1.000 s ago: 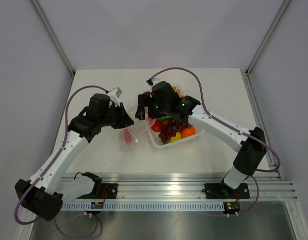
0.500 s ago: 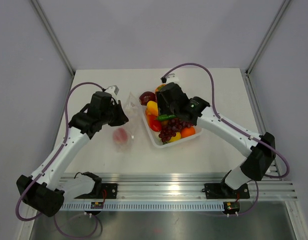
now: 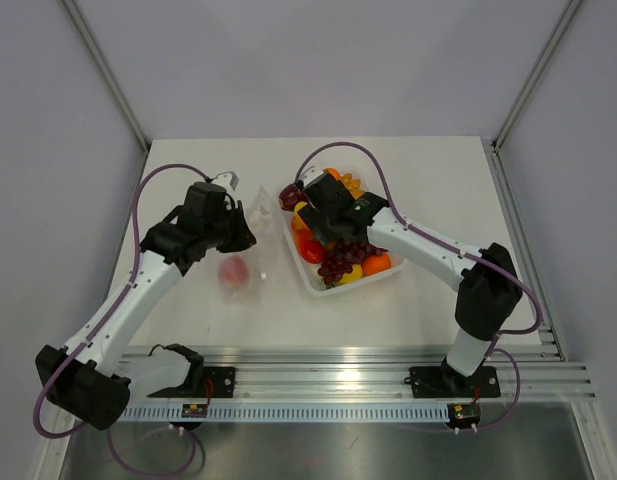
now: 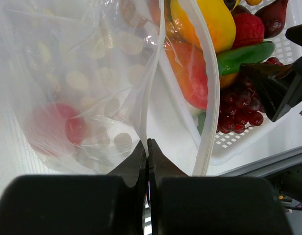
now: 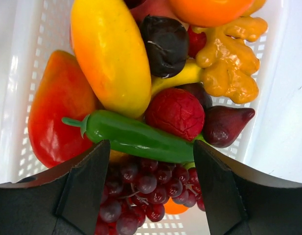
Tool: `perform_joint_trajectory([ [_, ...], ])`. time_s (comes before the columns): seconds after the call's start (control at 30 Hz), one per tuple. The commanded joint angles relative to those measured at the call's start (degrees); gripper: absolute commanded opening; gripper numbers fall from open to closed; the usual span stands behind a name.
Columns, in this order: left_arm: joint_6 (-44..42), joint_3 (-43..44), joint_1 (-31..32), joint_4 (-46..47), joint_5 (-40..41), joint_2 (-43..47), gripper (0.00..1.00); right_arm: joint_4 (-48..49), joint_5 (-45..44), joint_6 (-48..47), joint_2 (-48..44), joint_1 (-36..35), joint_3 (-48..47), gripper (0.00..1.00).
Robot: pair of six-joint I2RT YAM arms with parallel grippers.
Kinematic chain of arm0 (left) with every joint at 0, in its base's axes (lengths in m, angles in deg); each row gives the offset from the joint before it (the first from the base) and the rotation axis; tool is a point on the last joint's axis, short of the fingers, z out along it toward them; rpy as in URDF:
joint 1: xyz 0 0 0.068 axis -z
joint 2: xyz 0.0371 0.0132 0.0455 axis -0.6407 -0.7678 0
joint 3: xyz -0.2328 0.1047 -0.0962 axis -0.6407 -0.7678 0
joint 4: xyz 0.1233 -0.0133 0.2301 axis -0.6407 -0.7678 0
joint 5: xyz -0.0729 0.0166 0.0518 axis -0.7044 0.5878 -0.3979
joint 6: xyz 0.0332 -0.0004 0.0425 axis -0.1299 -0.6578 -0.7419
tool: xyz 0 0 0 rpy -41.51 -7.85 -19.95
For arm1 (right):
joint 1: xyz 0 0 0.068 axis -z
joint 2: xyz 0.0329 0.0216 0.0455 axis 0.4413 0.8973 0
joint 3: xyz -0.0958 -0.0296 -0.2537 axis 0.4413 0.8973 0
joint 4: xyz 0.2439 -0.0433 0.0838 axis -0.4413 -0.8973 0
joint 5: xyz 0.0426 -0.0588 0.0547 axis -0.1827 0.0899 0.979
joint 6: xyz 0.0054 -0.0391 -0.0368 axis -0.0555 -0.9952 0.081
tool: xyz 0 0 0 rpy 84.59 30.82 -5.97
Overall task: Place the food in the zip-top bag and seal the zipper
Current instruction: Pick up the fake vegetable from the bin.
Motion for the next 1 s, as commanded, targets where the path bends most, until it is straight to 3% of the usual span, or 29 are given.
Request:
perform_joint_trajectory([
  [0.0, -0.83, 0.90, -0.28, 2.09, -2.47, 0.13, 0.00, -0.17, 4.30, -10.21, 0.67, 0.66, -1.72, 0.77],
  [0.23, -1.00, 0.81, -0.28, 2.01, -3.00, 0.57, 0.00, 1.24, 8.17, -16.54, 1.90, 0.84, 0.12, 0.74],
  [0.6, -0.83, 0.19, -0.36, 2.45, -3.79, 0.48, 0.00, 2.65, 12.05, -17.60, 3.84, 1.10, 2.49, 0.69],
  [0.77, -0.92, -0.07, -0.36, 2.45, -3.88, 0.57, 0.00, 2.39, 12.04, -16.81, 2.52, 1.19, 2.94, 0.50],
  [0.97, -1.00, -0.16, -0.36, 2.71, -3.97, 0.48, 0.00, -0.33, 10.90, -15.67, 0.41, 1.19, 2.32, 0.35],
])
